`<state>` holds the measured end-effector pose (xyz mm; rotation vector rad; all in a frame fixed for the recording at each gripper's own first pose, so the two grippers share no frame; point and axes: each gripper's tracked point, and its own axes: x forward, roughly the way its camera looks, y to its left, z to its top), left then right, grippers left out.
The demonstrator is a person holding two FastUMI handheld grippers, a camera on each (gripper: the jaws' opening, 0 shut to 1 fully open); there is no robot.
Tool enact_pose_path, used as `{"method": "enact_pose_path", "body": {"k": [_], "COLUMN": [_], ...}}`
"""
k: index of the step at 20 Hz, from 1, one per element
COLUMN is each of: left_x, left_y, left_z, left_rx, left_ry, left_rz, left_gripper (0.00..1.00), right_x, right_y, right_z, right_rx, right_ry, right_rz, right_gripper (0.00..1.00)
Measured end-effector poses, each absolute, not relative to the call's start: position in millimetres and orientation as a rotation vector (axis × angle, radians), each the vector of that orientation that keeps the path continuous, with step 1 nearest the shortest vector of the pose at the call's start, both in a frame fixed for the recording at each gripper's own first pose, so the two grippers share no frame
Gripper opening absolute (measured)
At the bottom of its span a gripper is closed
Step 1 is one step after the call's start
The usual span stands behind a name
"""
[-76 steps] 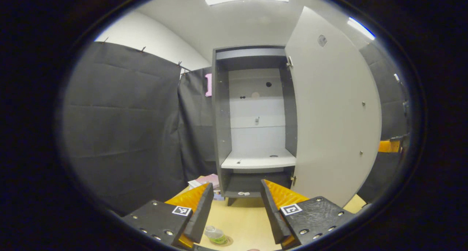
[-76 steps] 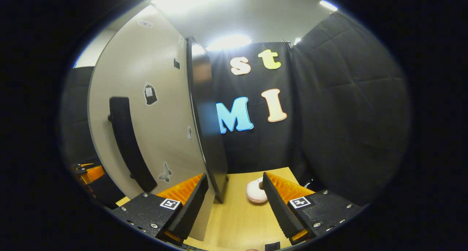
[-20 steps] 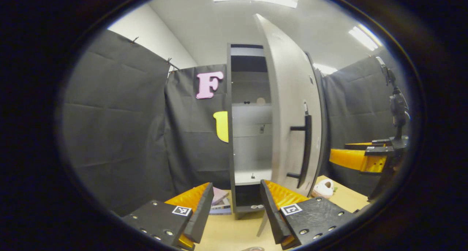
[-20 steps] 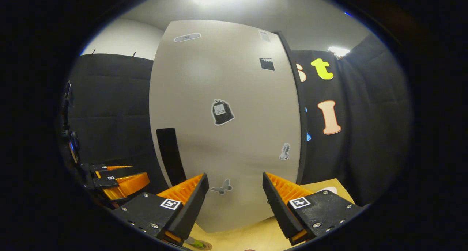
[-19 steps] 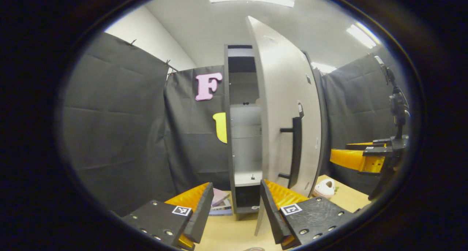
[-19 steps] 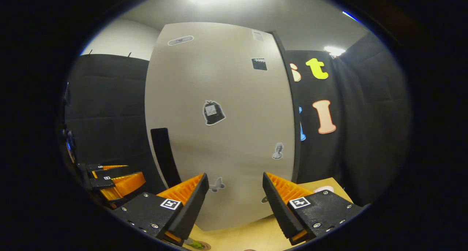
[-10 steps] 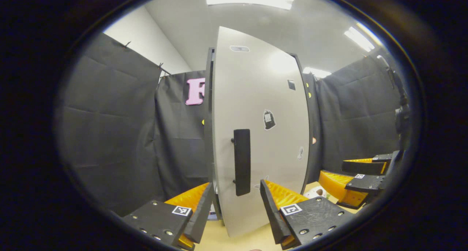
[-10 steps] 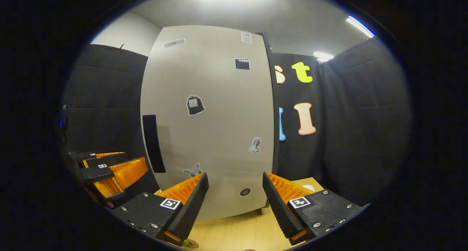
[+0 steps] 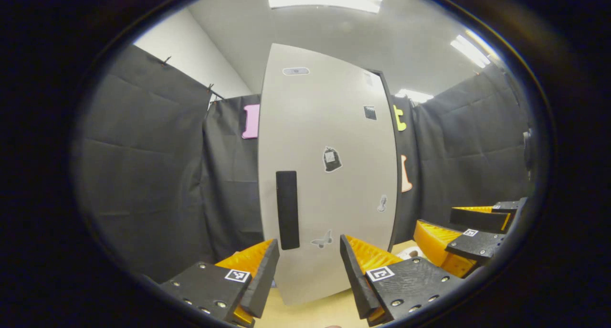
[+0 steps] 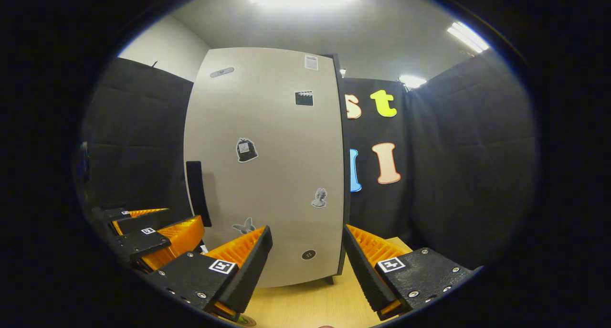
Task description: Open the cabinet door with the right hand, grasp the bottle in the cabinet with the left hand and place it on the coaster, then close the cabinet door with the right hand.
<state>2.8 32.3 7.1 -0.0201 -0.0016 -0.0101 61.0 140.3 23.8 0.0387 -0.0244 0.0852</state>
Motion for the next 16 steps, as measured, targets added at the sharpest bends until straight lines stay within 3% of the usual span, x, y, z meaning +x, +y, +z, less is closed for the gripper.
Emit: {"method": "enact_pose_path", "body": {"k": [7, 9, 12, 14, 16], "left_x": [-4, -6, -9, -8, -8], "left_y": [28, 31, 29, 28, 27], "left_z": [1, 5, 9, 5, 3], "left_rx": [-0.011, -0.013, -0.011, -0.007, -0.017], "left_ry": [0.013, 0.001, -0.015, -0.011, -0.011], "left_rz": [0.010, 0.020, 0.021, 0.016, 0.010], "left_gripper": [0.77, 0.69, 0.69, 0.77, 0.77], "right_x": [57, 56, 57, 55, 55], "right_y": [144, 142, 143, 142, 142], "right_z": [17, 20, 18, 17, 16], "right_rx": [0.025, 0.018, 0.018, 0.018, 0.020], "right_ry": [-0.004, -0.018, -0.015, -0.009, -0.003], "right_rz": [0.099, 0.092, 0.094, 0.091, 0.091], "right_gripper": [0.92, 0.92, 0.92, 0.92, 0.93]}}
